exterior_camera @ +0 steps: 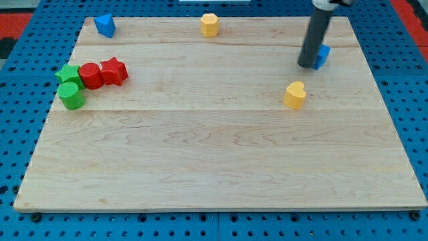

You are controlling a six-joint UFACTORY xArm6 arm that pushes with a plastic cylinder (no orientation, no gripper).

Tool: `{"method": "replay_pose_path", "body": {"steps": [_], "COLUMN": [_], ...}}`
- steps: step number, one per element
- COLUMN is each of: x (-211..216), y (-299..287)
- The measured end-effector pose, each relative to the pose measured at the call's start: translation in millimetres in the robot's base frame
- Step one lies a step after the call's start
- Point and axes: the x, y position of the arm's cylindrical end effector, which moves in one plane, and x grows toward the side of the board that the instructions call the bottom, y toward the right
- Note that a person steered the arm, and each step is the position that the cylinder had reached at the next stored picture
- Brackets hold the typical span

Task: Push the blue cube to the top side of the board

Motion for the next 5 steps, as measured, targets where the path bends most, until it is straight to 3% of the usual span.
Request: {"method": "replay_pose_path", "body": {"steps": [1, 2, 3, 5], "x": [-20.8, 44.4, 64.3, -31.5], "y": [-4.1, -4.8, 46.8, 5.1]}}
